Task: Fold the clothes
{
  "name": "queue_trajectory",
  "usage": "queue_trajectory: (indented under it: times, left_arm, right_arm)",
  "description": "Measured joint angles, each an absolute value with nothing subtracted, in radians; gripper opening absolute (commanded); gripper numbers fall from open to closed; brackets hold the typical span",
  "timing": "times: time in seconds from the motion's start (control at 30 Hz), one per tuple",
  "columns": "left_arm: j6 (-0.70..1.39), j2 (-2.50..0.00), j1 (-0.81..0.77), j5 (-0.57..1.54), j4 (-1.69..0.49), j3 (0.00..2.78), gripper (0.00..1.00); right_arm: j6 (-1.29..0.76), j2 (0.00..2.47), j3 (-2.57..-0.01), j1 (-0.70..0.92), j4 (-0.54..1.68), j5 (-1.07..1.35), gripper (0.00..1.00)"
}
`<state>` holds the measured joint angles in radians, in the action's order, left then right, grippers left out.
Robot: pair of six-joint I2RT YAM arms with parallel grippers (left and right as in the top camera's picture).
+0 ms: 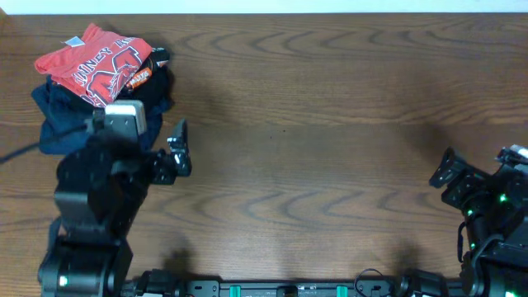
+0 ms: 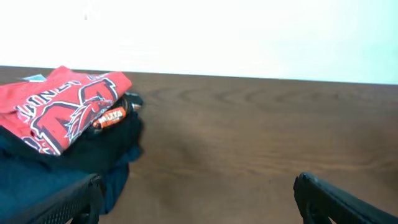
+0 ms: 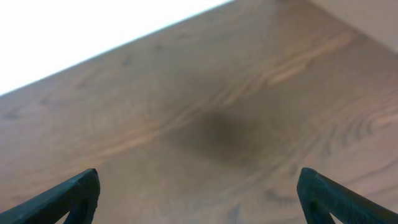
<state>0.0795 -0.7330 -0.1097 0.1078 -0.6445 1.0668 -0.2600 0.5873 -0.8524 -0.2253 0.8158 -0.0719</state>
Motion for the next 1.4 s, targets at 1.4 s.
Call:
queue_trajectory:
  times: [1.4]
  left_arm:
    - [0.082,-0.673,-0.110,0.101,-0.654,1.056,0.98]
  right_arm:
    - [-0.125,0.150,-0.308,-0.201,0.379,0.099,0.99]
